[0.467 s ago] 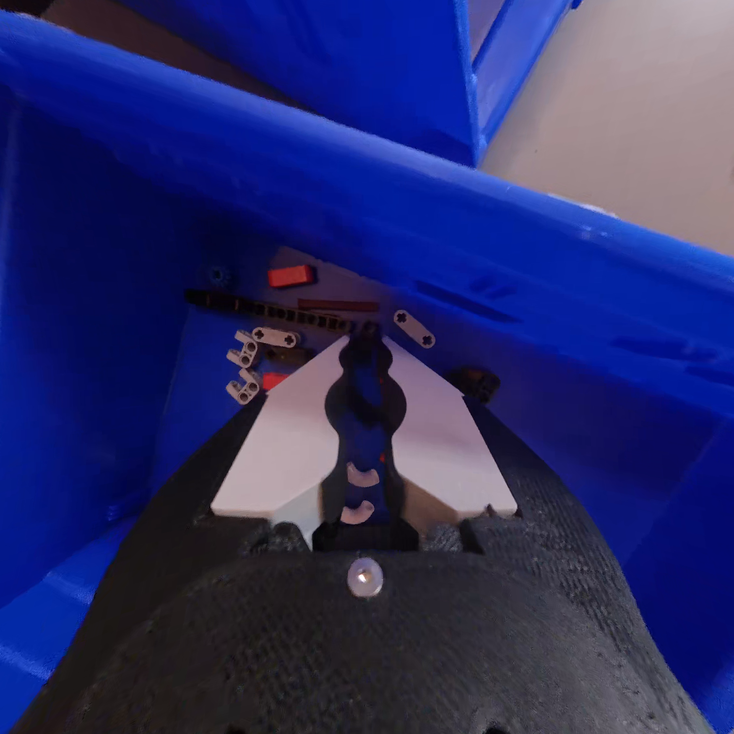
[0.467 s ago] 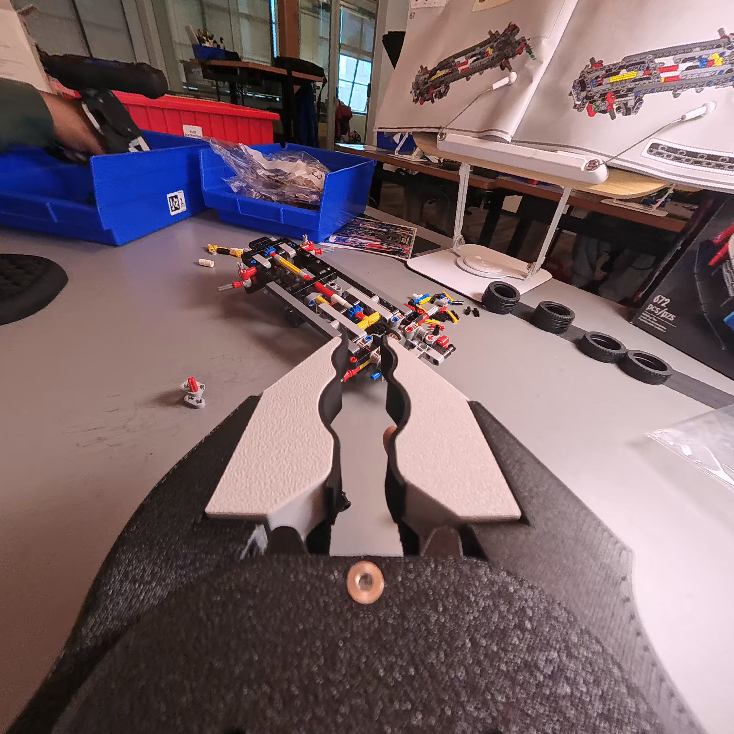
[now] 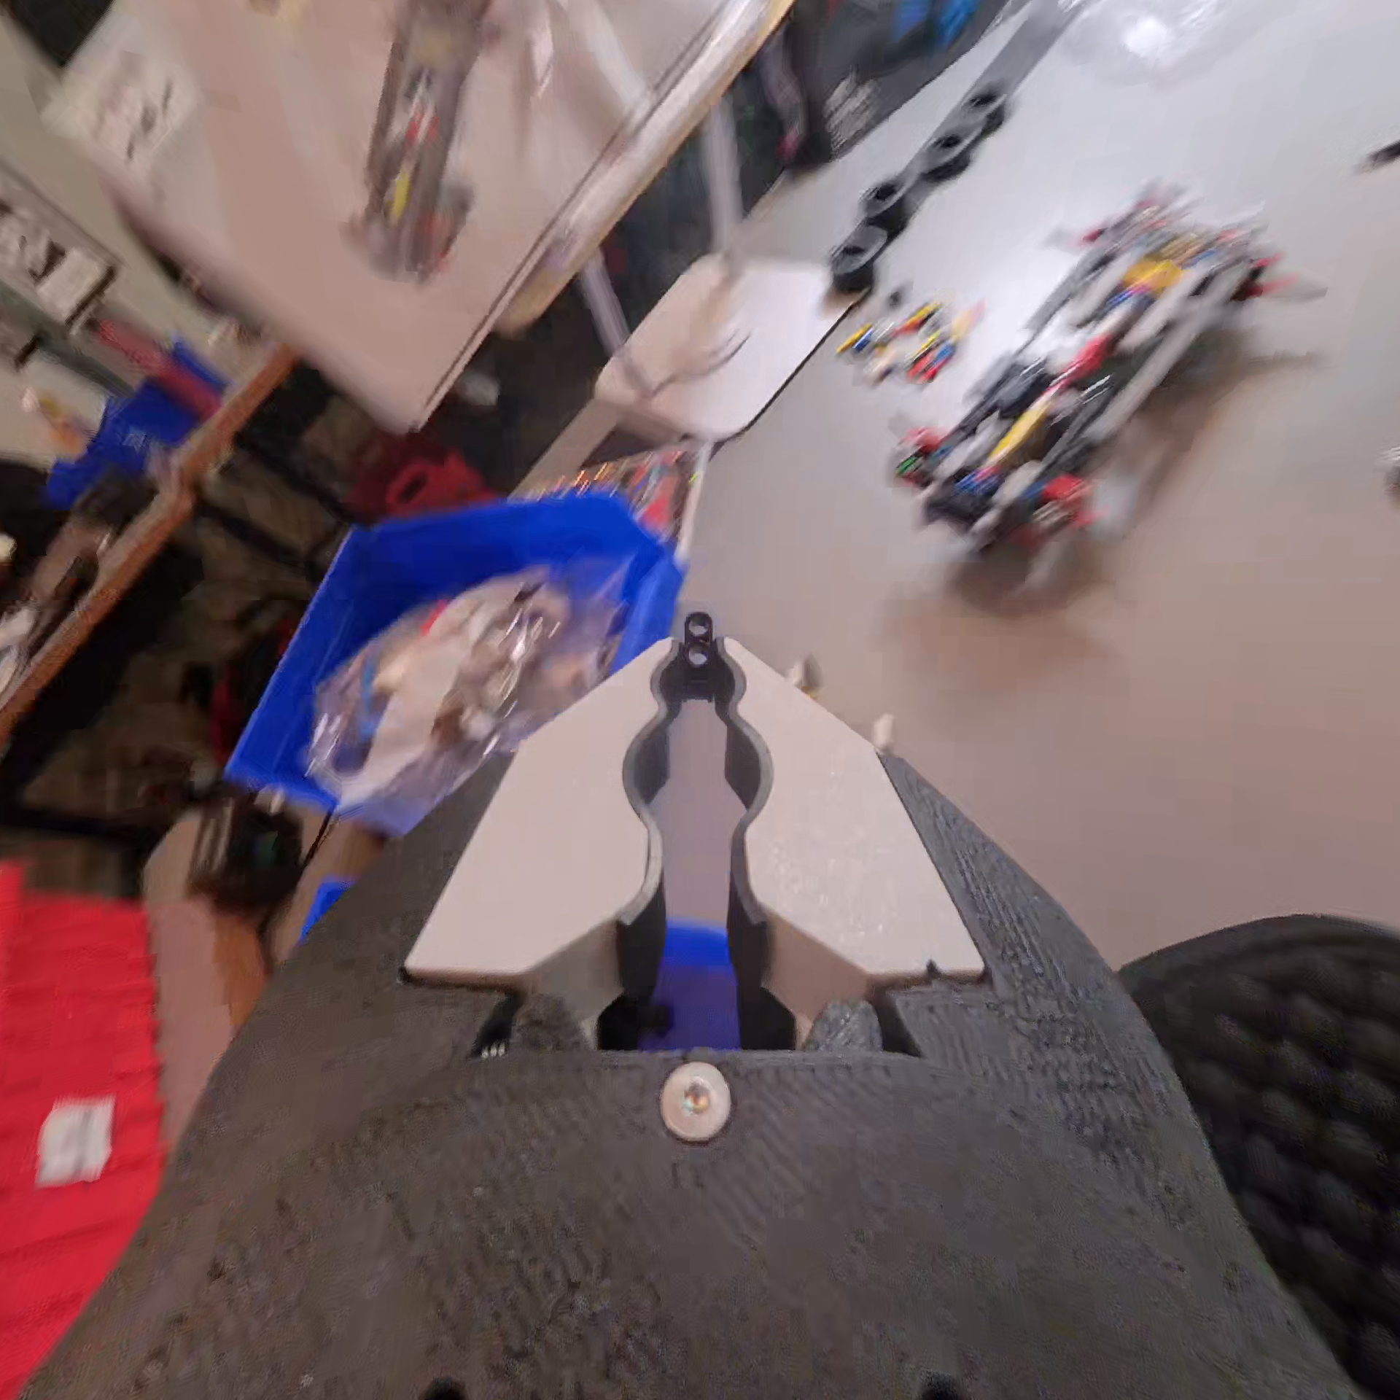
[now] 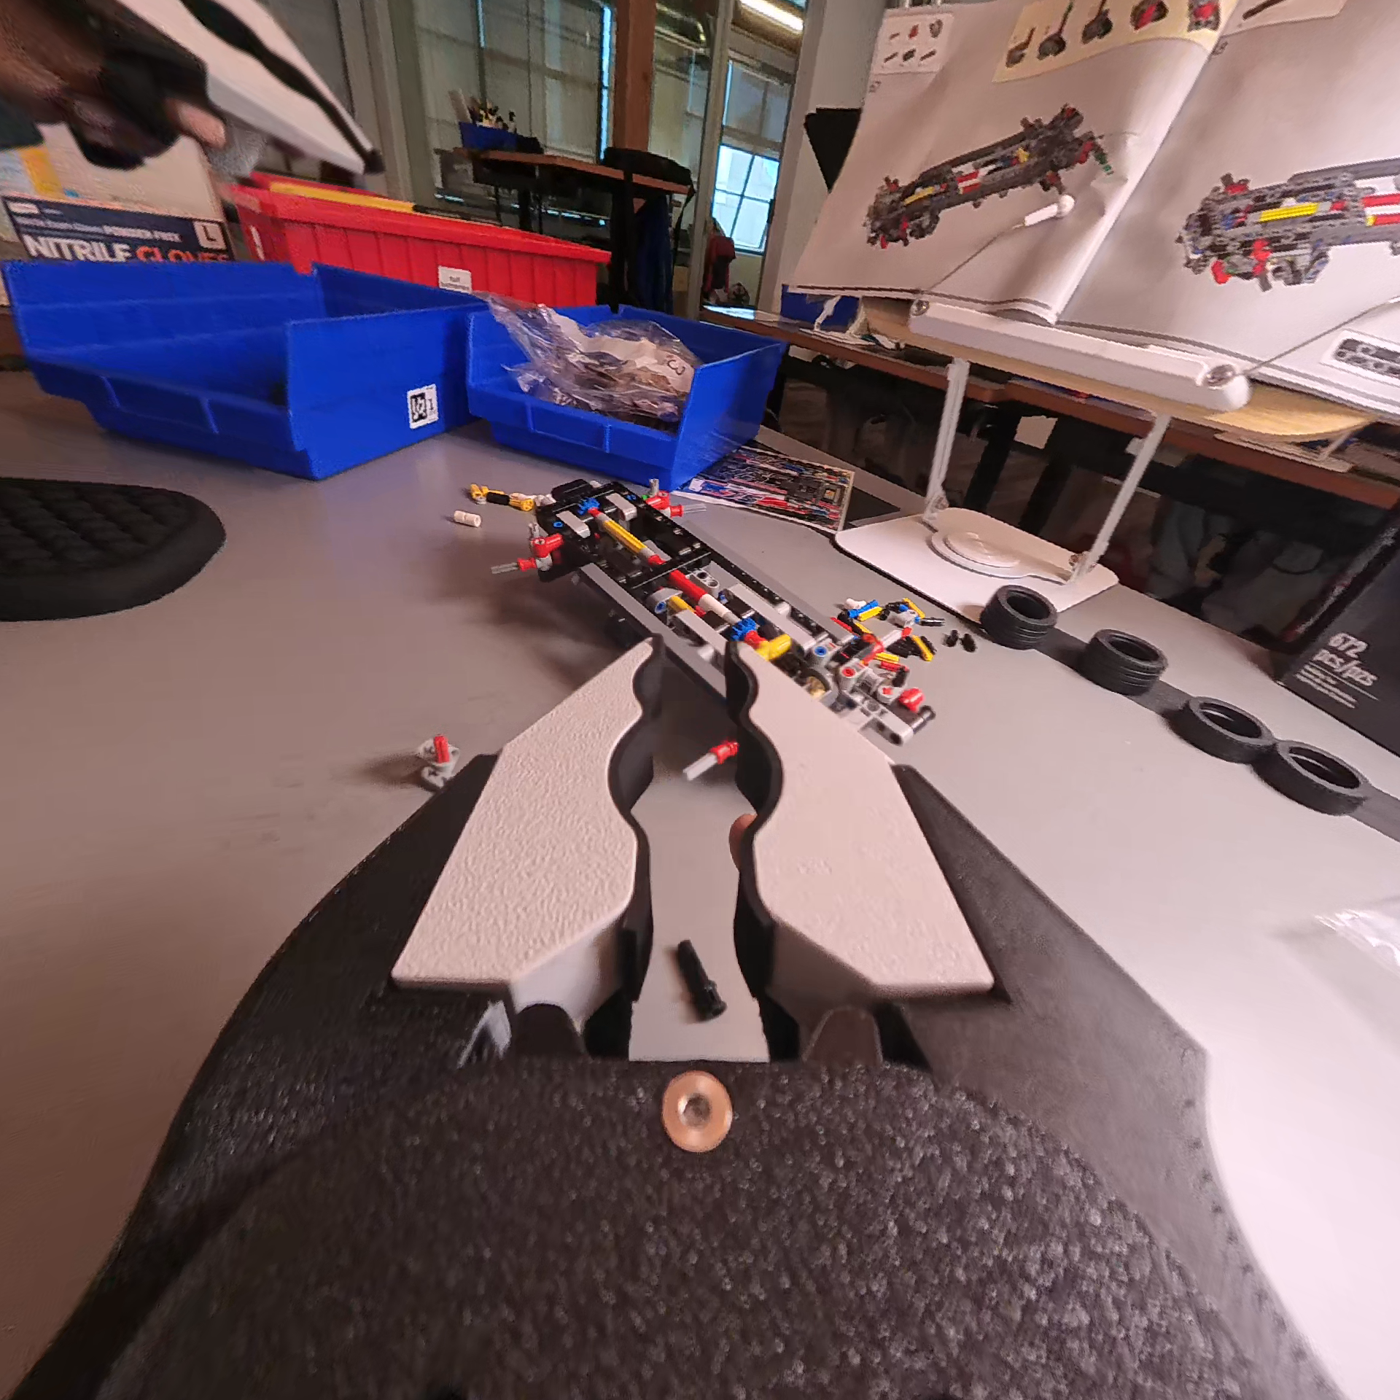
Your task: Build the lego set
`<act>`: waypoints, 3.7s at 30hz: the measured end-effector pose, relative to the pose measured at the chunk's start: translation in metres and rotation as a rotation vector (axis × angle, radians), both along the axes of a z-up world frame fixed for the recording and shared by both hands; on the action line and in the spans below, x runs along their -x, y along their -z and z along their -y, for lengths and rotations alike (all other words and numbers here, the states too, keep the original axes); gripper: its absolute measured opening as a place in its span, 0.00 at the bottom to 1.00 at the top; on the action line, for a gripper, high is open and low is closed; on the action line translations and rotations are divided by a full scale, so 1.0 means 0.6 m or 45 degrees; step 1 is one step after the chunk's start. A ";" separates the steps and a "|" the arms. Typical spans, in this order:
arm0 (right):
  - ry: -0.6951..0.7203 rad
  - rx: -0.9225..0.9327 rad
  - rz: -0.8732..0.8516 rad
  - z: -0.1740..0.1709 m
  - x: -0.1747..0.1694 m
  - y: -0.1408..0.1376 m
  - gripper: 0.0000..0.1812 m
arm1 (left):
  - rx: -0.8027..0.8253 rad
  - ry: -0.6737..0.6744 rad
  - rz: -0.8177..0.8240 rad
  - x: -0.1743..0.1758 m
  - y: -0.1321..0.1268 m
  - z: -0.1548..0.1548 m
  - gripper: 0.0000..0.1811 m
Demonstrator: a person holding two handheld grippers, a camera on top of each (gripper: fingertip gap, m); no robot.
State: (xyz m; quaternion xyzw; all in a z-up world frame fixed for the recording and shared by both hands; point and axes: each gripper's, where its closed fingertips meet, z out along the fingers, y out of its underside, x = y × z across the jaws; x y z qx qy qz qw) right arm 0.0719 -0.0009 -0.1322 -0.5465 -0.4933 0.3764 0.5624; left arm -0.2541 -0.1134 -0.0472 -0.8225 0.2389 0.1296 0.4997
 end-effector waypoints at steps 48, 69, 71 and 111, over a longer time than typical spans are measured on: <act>-0.610 -0.159 0.169 0.175 0.036 0.044 0.00 | 0.707 1.040 1.398 -0.513 0.179 -0.021 0.00; -0.606 0.521 -0.043 0.138 0.039 -0.003 0.00 | -0.026 1.021 0.619 -0.495 0.150 -0.053 0.13; -0.639 0.577 -0.024 0.146 0.041 0.001 0.00 | -0.063 1.058 0.533 -0.503 0.151 -0.046 0.11; -0.362 0.251 0.612 0.118 0.038 0.130 0.03 | 0.459 0.869 0.262 -0.470 0.303 -0.061 0.12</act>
